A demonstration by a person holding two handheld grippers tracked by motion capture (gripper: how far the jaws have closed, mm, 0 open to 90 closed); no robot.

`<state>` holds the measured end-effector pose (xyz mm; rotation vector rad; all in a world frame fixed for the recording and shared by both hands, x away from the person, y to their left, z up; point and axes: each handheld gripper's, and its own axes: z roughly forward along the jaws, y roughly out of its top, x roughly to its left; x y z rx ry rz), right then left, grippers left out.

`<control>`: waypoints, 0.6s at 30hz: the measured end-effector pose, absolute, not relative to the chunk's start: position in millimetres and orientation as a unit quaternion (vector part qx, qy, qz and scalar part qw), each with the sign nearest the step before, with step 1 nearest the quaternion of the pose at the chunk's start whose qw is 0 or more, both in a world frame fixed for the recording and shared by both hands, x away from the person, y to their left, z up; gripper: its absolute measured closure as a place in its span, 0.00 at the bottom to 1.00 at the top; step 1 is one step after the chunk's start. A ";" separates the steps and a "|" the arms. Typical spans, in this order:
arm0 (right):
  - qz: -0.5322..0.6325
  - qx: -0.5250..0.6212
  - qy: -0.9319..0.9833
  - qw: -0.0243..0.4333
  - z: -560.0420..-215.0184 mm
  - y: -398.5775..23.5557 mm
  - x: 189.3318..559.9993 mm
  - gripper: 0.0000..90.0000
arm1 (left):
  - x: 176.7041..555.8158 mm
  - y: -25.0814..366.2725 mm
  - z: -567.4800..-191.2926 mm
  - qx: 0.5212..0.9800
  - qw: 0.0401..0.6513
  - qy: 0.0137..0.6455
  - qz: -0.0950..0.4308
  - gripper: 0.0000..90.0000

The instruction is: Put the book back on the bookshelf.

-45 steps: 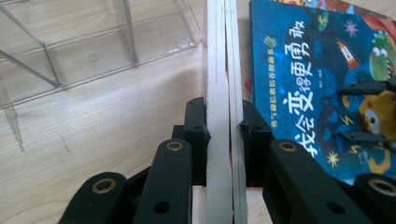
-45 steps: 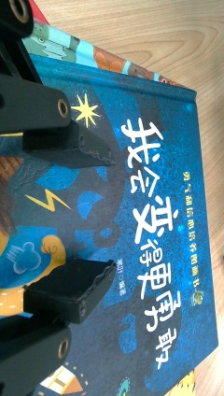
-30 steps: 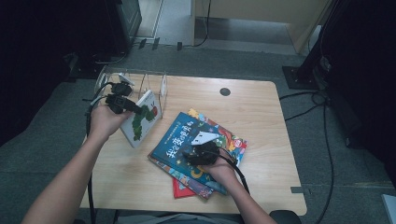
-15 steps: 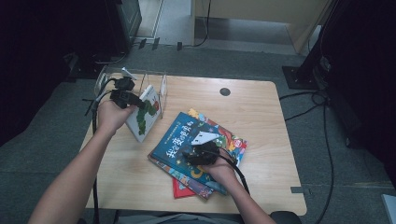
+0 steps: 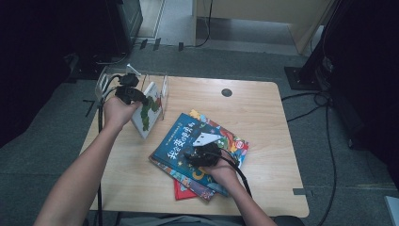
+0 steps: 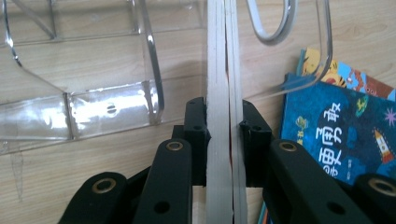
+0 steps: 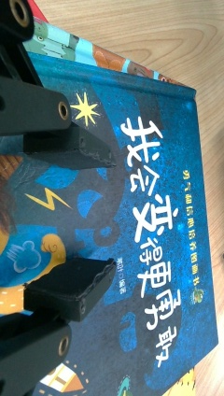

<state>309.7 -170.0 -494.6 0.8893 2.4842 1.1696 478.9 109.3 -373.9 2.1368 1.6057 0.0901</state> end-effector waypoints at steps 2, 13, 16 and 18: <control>0.402 0.306 0.853 0.128 -494.7 -170.0 309.7 0.48 | 481.7 107.2 -374.3 0.776 0.231 0.586 0.033 0.87; 0.402 0.307 0.853 0.129 -494.7 -170.0 309.5 0.50 | 494.6 99.5 -376.1 0.761 0.243 0.600 0.039 0.87; 0.402 0.307 0.853 0.129 -494.7 -170.1 309.5 0.50 | 496.8 97.6 -376.4 0.762 0.241 0.600 0.044 0.87; 0.402 0.307 0.853 0.129 -494.7 -170.1 309.5 0.50 | 498.4 96.9 -376.6 0.762 0.241 0.600 0.046 0.87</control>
